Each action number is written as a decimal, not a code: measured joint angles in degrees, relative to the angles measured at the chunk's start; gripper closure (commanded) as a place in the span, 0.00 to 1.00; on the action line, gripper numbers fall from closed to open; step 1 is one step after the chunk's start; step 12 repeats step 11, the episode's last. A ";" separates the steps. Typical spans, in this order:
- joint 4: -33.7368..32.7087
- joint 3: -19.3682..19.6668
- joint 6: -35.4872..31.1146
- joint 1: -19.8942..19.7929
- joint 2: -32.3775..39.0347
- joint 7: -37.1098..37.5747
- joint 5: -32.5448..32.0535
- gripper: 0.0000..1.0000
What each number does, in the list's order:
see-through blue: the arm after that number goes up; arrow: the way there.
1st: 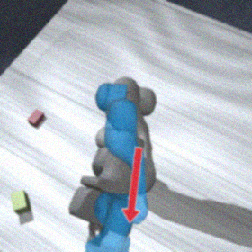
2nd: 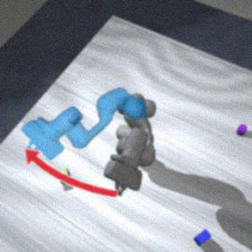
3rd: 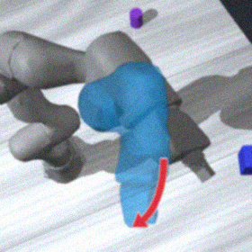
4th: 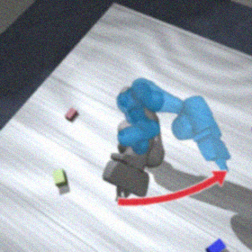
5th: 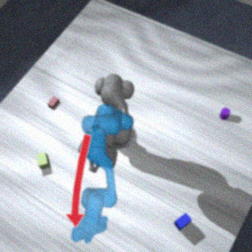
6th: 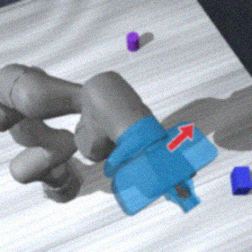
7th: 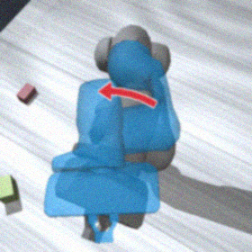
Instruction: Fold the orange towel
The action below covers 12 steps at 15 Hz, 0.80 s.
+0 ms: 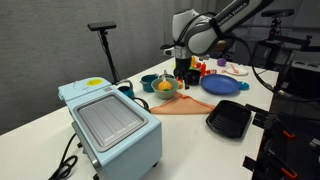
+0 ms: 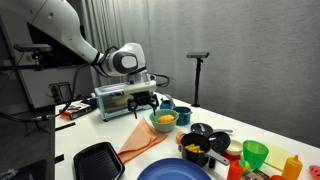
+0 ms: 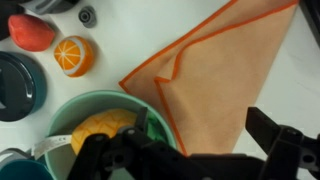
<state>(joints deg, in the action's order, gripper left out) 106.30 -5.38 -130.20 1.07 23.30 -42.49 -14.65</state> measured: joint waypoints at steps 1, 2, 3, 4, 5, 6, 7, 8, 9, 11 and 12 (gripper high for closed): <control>0.17 -0.42 1.32 1.42 -0.48 2.16 -0.30 0.00; 0.33 -0.77 2.87 3.07 -0.98 5.48 -0.56 0.00; 0.59 -1.16 4.31 4.49 -1.55 8.98 -0.62 0.00; 0.83 -1.76 5.64 5.55 -2.08 12.45 -0.03 0.00; 1.10 -2.47 6.76 6.36 -2.61 16.11 1.13 0.00; 1.55 -3.18 7.36 6.94 -3.16 19.58 2.50 0.00; 1.98 -3.74 7.56 7.37 -3.63 22.72 3.83 0.00; 2.38 -4.20 7.56 7.74 -4.03 25.81 5.03 0.00; 2.77 -4.55 7.56 8.09 -4.45 28.89 6.15 0.00; 3.61 -4.77 7.52 8.96 -5.29 34.34 7.35 0.00; 3.61 -4.77 7.52 8.96 -5.29 34.34 7.35 0.00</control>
